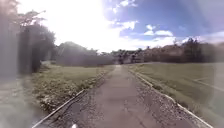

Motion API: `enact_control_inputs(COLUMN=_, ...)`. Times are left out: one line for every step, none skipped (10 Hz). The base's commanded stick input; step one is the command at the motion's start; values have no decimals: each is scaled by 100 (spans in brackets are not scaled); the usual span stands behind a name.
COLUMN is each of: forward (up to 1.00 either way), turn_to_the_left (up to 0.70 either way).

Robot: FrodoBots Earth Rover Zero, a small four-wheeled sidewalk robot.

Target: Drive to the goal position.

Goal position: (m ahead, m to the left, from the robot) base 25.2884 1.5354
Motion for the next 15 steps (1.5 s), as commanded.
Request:
enact_control_inputs(forward=70, turn_to_the_left=0)
enact_control_inputs(forward=70, turn_to_the_left=0)
enact_control_inputs(forward=70, turn_to_the_left=0)
enact_control_inputs(forward=70, turn_to_the_left=0)
enact_control_inputs(forward=70, turn_to_the_left=-22)
enact_control_inputs(forward=70, turn_to_the_left=-26)
enact_control_inputs(forward=70, turn_to_the_left=-30)
enact_control_inputs(forward=70, turn_to_the_left=0)
enact_control_inputs(forward=70, turn_to_the_left=0)
enact_control_inputs(forward=70, turn_to_the_left=0)
enact_control_inputs(forward=70, turn_to_the_left=0)
enact_control_inputs(forward=70, turn_to_the_left=0)
enact_control_inputs(forward=70, turn_to_the_left=0)
enact_control_inputs(forward=70, turn_to_the_left=0)
enact_control_inputs(forward=70, turn_to_the_left=0)
